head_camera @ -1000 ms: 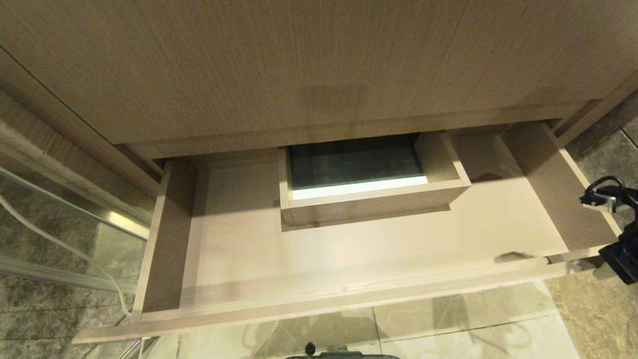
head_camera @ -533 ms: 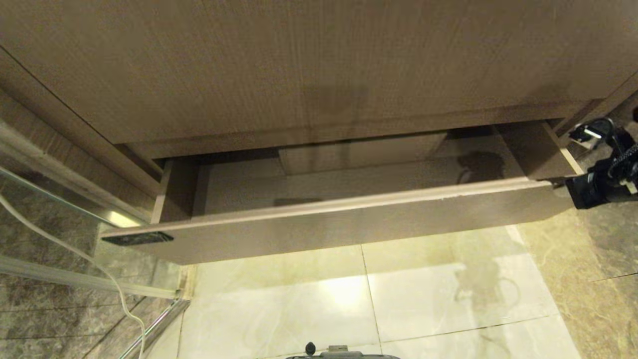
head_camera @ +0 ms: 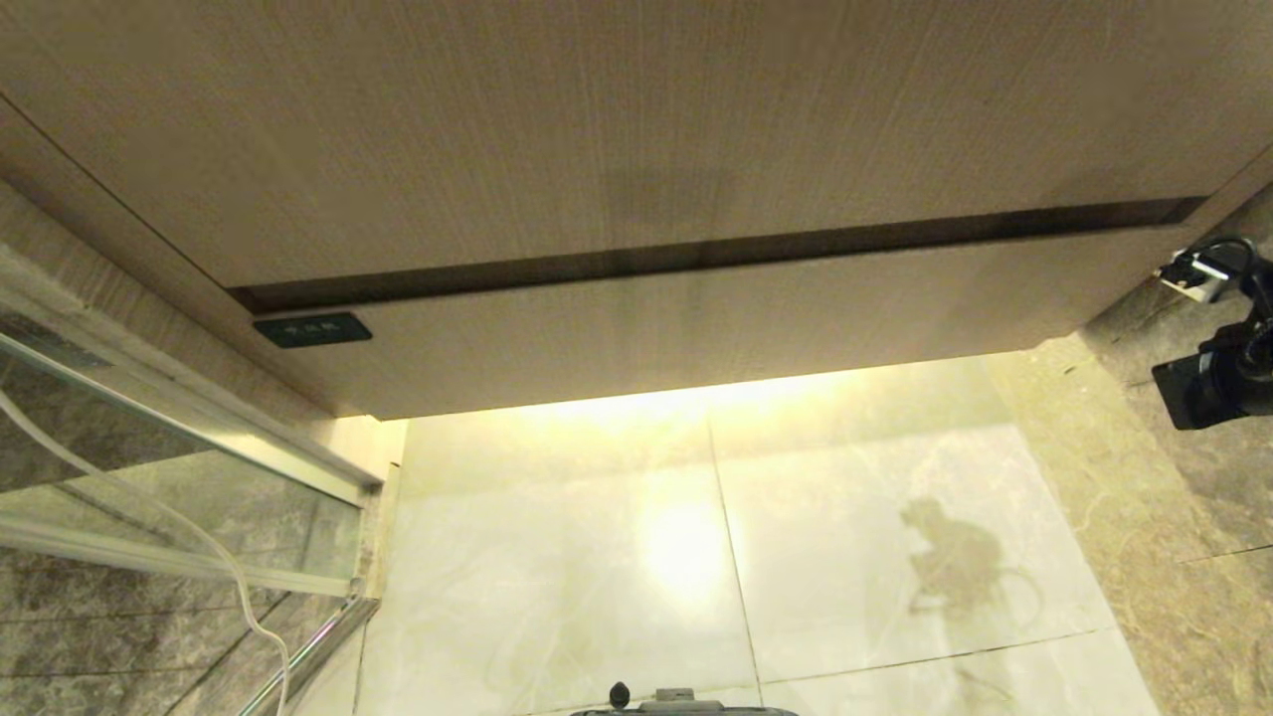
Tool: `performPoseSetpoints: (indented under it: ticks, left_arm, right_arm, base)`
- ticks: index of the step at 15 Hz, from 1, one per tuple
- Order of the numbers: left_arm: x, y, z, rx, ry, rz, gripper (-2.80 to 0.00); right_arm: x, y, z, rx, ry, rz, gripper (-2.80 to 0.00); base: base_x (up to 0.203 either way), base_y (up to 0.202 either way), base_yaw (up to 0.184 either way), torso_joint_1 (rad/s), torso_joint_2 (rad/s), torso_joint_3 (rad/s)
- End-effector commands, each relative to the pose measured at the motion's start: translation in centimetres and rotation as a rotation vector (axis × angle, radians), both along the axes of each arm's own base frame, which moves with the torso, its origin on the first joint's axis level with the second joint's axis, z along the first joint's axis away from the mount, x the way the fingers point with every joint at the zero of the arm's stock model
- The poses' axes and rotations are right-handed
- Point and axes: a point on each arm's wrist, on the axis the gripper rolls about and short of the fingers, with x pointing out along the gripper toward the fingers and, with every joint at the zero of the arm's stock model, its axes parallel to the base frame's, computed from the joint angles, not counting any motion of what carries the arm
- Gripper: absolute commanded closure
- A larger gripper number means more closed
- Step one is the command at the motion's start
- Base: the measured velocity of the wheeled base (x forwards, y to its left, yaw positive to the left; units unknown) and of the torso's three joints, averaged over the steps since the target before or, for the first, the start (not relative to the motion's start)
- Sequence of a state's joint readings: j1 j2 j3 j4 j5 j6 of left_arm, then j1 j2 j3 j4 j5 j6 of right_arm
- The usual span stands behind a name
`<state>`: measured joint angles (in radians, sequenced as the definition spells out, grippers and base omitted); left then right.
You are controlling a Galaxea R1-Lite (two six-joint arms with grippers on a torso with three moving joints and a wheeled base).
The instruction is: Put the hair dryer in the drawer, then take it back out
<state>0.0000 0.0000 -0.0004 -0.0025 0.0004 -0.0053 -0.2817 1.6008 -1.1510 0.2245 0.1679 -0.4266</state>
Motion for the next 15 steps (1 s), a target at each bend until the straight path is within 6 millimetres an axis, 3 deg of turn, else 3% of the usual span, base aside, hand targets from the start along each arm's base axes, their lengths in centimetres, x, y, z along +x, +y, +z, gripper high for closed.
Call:
performPoseSetpoints:
  ticks: [1,7,12,15]
  left_arm:
    - [0.0,0.0,0.0,-0.001,0.001,0.0,0.0]
    - [0.0,0.0,0.0,-0.001,0.0,0.0,0.0]
    - [0.0,0.0,0.0,-0.001,0.0,0.001,0.0]
    - [0.0,0.0,0.0,-0.001,0.001,0.001,0.0]
  right_arm:
    - [-2.3,0.7,1.1,-0.013,-0.04,0.006,0.0]
    - [-6.8,2.0,1.4,-0.033,-0.092,0.0,0.0]
    - [-15.1,4.3,0.8,0.066,-0.198,-0.088,0.0]
    - [-20.8,6.0,-1.7,0.08,-0.295,-0.103,0.0]
  base:
    - [0.0,0.0,0.0,0.0,0.0,0.0]
    - [0.0,0.0,0.0,0.0,0.0,0.0]
    - [0.0,0.0,0.0,0.0,0.0,0.0]
    - [0.0,0.0,0.0,0.0,0.0,0.0]
